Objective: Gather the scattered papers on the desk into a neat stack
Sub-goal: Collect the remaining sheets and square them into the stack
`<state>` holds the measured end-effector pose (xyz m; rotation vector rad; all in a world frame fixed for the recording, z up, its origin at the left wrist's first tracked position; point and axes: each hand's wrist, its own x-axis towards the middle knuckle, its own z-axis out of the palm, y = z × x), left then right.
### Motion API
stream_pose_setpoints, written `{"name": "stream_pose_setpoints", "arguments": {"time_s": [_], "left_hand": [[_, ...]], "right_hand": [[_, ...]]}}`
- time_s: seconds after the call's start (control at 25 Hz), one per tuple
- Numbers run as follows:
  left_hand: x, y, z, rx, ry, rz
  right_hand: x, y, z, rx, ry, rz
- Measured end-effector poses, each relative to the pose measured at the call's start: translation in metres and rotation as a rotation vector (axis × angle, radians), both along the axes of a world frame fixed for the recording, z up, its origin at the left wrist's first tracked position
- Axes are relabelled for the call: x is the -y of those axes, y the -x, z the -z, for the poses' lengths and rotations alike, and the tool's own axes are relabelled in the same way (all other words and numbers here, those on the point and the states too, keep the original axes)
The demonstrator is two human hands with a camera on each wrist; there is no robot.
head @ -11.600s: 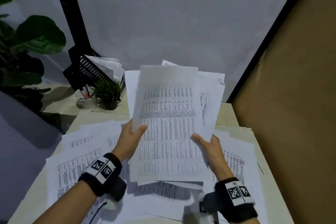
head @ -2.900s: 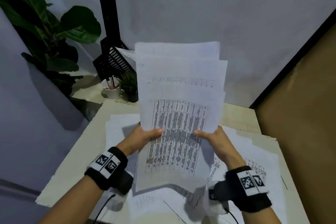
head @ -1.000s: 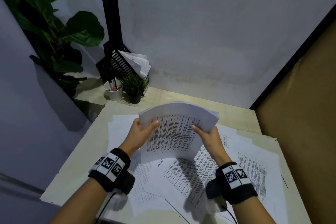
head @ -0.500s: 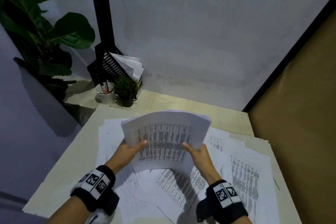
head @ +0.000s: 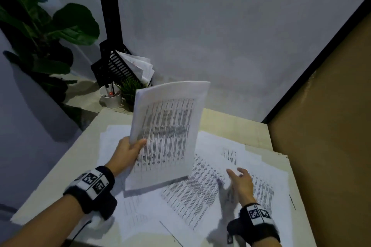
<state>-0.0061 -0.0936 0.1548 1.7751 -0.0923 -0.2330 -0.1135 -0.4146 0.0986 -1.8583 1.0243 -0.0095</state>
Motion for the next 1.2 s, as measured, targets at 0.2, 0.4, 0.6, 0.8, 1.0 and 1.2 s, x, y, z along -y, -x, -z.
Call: {"name": "stream_pose_setpoints", "arguments": {"time_s": [0.2,0.4,0.6,0.8,1.0,1.2], "left_hand": [[-0.023,0.001,0.011,-0.013,-0.093,-0.113],[-0.025,0.005,0.011,-0.023,-0.119,-0.141],[-0.027,0.005,0.015,-0.021,-0.100,-0.147],[-0.030,0.004,0.016,-0.041,-0.070,-0.163],[-0.037,0.001,0.025,-0.051,-0.063,-0.214],[-0.039,0.001,0.015,-0.021,-0.034,-0.261]], "right_hand": [[0.016,0.027,0.048,-0.525,0.152,0.085],[0.002,0.008,0.065,-0.412,-0.005,0.093],[0.000,0.000,0.060,-0.318,-0.084,0.081],[0.007,0.004,0.063,-0.231,-0.324,0.188],[-0.029,0.004,0.063,-0.172,-0.307,0.236],[-0.037,-0.002,0.069,-0.106,-0.296,0.166]]}}
